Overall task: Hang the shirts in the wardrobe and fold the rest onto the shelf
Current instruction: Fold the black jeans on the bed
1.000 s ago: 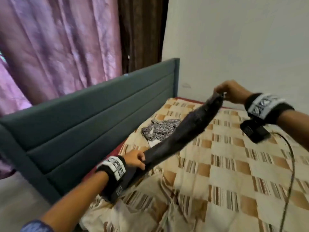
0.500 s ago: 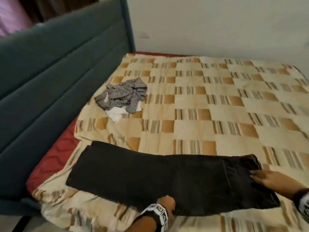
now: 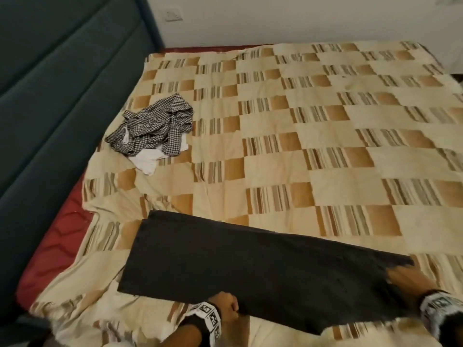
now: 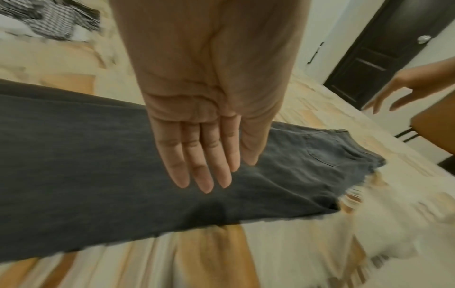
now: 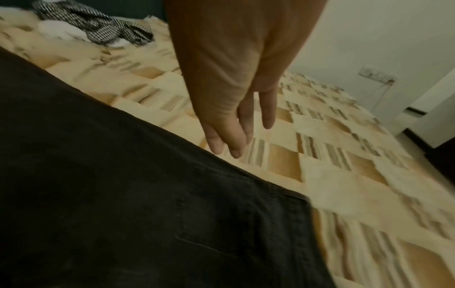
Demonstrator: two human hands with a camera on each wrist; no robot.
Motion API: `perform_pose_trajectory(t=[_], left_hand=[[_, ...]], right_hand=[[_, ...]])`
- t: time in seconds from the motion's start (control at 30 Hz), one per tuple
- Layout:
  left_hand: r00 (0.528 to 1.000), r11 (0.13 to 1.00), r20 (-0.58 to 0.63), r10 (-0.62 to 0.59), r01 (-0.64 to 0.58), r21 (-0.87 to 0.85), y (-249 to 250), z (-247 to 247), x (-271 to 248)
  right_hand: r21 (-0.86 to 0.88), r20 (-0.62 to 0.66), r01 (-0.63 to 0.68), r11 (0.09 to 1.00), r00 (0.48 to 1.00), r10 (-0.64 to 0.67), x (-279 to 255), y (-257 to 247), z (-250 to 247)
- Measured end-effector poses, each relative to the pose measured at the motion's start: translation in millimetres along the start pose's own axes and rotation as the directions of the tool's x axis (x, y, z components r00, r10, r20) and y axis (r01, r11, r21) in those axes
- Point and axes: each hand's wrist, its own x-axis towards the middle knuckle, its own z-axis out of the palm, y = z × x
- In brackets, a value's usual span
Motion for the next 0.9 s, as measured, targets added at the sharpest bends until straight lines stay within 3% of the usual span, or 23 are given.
perform_pose_trajectory(t=[0.07, 0.13, 0.23, 0.33, 0.47, 0.53, 0.63, 0.73, 0.83, 0.9], left_hand=[[0.997, 0.997, -0.044, -0.060, 0.058, -0.045, -41.7, -17.1, -0.8], [0.989, 0.989, -0.086, -0.119, 0.110, -0.100, -86.5, -35.7, -1.5], [0.959, 0.967, -0.184, -0.215, 0.183, -0.179, -169.0, -61.3, 7.6], [0.877, 0.922, -0.349, -0.330, 0.220, -0.318, -250.4, -89.7, 26.0], [0.663, 0.885, -0.637, -0.393, 0.086, -0.457, -321.3, -141.8, 71.0], [0.640, 0.879, -0.679, -0.359, -0.013, -0.477, -342.5, -163.1, 96.0], [0.682, 0.836, -0.659, -0.317, -0.128, -0.534, -359.6, -176.4, 128.2], [0.584, 0.845, -0.748, -0.314, -0.187, -0.501, -361.9, -173.4, 137.7], [0.480, 0.849, -0.846, -0.233, -0.324, -0.418, -353.6, -170.5, 127.8], [0.453, 0.837, -0.869, -0.198, -0.383, -0.390, -350.9, -179.0, 123.9]], right_hand=[[-0.022, -0.101, 0.142, 0.990, 0.985, -0.143, -30.8, -82.3, -86.4], [0.075, -0.005, 0.214, 0.974, 0.977, -0.215, -26.4, -144.8, -124.6], [0.257, -0.002, 0.244, 0.935, 0.968, -0.252, 15.6, -227.3, -130.3], [0.388, -0.003, 0.288, 0.876, 0.950, -0.311, 61.8, -317.4, -130.1], [0.502, -0.117, 0.384, 0.775, 0.918, -0.378, 115.3, -441.1, -143.4], [0.562, -0.209, 0.420, 0.713, 0.906, -0.368, 142.0, -499.5, -149.6], [0.595, -0.332, 0.476, 0.648, 0.880, -0.340, 177.0, -572.7, -161.9], [0.598, -0.330, 0.445, 0.666, 0.895, -0.302, 201.0, -615.5, -176.5], [0.638, -0.306, 0.376, 0.671, 0.924, -0.227, 212.5, -626.6, -191.3], [0.700, -0.337, 0.372, 0.610, 0.925, -0.177, 216.0, -622.7, -200.5]])
